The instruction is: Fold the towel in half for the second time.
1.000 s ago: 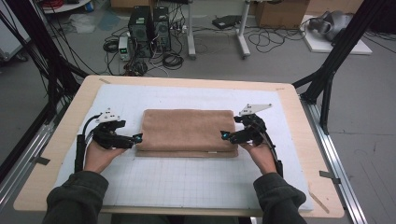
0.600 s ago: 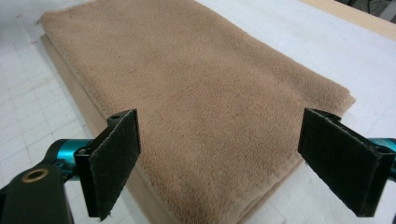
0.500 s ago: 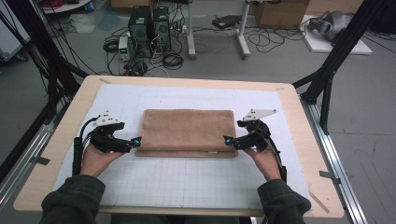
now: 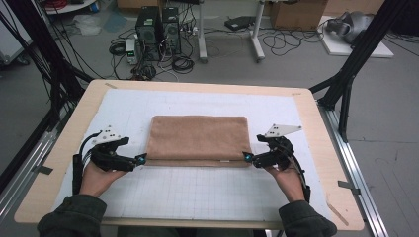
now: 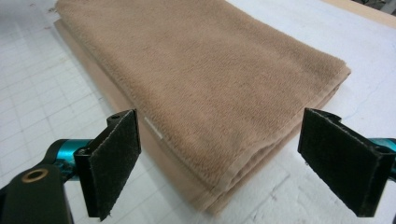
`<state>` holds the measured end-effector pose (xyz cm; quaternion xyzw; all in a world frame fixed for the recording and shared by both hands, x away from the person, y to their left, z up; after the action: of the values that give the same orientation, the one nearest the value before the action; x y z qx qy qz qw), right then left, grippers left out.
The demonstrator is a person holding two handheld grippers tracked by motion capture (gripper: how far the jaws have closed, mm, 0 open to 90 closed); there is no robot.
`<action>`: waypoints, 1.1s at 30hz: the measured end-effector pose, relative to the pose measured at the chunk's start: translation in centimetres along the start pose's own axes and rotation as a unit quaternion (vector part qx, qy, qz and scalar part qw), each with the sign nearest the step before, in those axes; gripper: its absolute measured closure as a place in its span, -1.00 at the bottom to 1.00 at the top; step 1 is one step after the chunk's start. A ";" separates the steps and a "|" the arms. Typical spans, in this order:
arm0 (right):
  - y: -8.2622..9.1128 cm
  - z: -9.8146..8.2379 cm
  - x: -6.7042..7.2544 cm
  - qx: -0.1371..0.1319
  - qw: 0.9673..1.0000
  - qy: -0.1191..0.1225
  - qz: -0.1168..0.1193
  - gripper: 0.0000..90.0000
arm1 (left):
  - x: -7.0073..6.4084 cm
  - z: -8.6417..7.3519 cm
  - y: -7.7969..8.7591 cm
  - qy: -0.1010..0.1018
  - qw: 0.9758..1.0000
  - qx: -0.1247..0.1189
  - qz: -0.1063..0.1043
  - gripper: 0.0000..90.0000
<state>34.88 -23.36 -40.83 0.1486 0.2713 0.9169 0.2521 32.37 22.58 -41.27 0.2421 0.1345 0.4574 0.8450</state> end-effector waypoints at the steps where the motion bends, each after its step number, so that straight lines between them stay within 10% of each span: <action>1: 0.1 -0.1 0.1 -0.001 1.000 0.000 0.000 -0.73 | 0.0 -0.2 0.2 0.001 1.000 0.000 -0.001 -0.86; 33: 4.9 -6.0 2.6 -0.018 1.000 -0.015 -0.013 -0.73 | -1.7 -3.8 3.7 0.011 1.000 0.000 -0.002 -0.86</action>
<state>28.42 -28.00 -42.49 0.1545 0.2530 0.9160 0.2703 27.14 23.97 -42.51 0.2369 0.1444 0.4587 0.8441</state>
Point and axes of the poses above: each handheld gripper's, and its own axes: y roughly backward along the jaws, z roughly out of its top, x roughly to its left, the point moved 3 cm from there along -y, roughly forward along the jaws, and after that the axes turned 9 degrees about z, right-handed, at the moved point
